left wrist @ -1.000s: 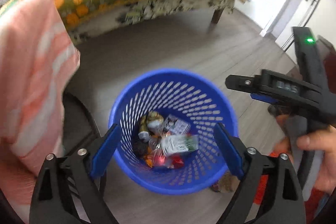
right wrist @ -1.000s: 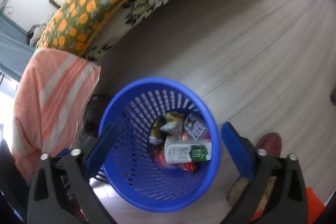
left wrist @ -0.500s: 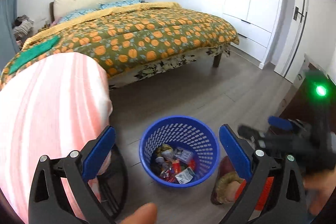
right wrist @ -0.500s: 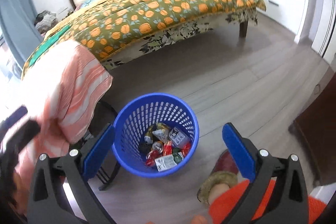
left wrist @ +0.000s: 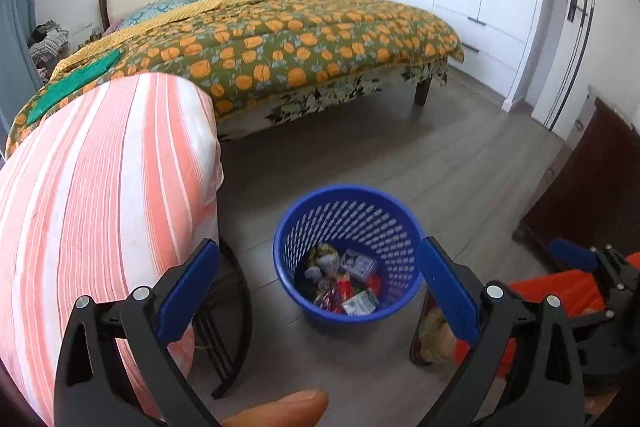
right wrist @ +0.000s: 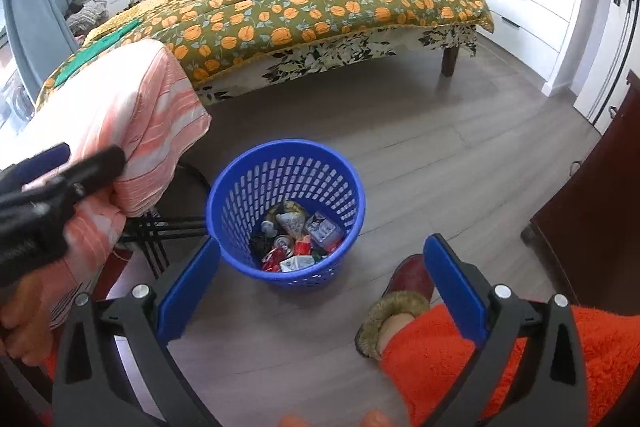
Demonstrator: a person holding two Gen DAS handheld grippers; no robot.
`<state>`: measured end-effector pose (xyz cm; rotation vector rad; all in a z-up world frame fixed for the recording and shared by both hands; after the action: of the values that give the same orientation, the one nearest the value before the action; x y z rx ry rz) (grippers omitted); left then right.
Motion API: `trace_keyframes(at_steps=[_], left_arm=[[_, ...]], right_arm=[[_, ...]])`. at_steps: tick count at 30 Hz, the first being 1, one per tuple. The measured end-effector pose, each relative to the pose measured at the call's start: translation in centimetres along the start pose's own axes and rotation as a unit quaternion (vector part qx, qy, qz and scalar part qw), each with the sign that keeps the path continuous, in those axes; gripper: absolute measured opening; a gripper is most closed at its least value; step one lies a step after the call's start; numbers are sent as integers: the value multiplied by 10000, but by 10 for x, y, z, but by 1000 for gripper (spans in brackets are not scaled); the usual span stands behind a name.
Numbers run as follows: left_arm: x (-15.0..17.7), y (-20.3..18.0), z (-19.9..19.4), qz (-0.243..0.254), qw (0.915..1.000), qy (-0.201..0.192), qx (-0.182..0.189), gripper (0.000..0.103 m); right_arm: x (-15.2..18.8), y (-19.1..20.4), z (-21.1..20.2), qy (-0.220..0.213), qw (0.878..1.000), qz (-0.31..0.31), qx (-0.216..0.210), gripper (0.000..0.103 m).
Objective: Collect trash
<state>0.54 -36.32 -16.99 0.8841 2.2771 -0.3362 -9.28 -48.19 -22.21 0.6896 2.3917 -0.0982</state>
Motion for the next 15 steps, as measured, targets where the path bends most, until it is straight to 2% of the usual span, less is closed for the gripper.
trace_keyframes(at_steps=[15], left_arm=[[15, 2, 11, 53, 9995, 263, -138, 98]], right_arm=[[2, -3, 7, 109, 9999, 22, -7, 98]])
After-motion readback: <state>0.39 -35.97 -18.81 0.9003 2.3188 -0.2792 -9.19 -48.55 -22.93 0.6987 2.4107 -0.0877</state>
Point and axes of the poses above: each gripper's, at about its wrist camera, not at the fingertips, and z roughly the way its jaws point, y to its left, x to its underside, the point moved 7 cm from there along z, roughly the way its jaws point, and after that the axes turned 2 degrees about y, right-handed, at the moved point
